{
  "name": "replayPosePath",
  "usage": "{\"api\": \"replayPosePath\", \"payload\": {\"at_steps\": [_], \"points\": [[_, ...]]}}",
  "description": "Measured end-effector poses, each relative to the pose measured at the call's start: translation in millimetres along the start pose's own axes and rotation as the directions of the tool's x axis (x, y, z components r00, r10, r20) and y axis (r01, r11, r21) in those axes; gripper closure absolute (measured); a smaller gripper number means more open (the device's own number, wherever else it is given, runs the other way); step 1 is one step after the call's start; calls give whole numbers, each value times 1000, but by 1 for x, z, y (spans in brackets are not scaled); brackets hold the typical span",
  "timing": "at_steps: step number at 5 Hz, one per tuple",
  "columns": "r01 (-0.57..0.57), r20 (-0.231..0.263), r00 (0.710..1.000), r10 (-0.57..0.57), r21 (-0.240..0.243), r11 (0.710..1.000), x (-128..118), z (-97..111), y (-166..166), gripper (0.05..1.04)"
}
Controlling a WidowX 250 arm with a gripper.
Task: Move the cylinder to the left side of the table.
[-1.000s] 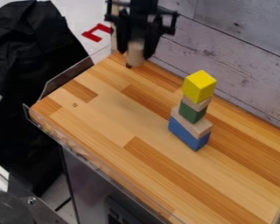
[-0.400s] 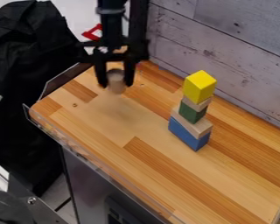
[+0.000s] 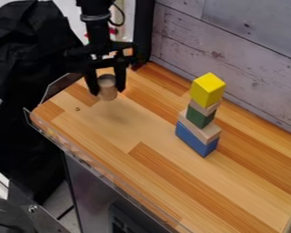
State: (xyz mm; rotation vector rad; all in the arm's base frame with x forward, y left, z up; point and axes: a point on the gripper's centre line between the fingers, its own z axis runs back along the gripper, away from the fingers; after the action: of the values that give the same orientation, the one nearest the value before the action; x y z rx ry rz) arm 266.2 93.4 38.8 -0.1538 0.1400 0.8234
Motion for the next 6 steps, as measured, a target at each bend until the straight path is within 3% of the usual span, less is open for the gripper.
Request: {"api": "replayPosePath", "payload": {"at_steps": [2,3,4,5,6], "points": [[-31,-43,998,35,102,994,17,-14,6,538],[-11,-79,997,20,118,993,22,-20,6,538],[101,-149,985,-85,99,990,26,-27,2,538],[145,-171,977,-131,73,987,26,-31,-1,538],[149,-180,975,-133,79,986,26,-31,0,538]]}}
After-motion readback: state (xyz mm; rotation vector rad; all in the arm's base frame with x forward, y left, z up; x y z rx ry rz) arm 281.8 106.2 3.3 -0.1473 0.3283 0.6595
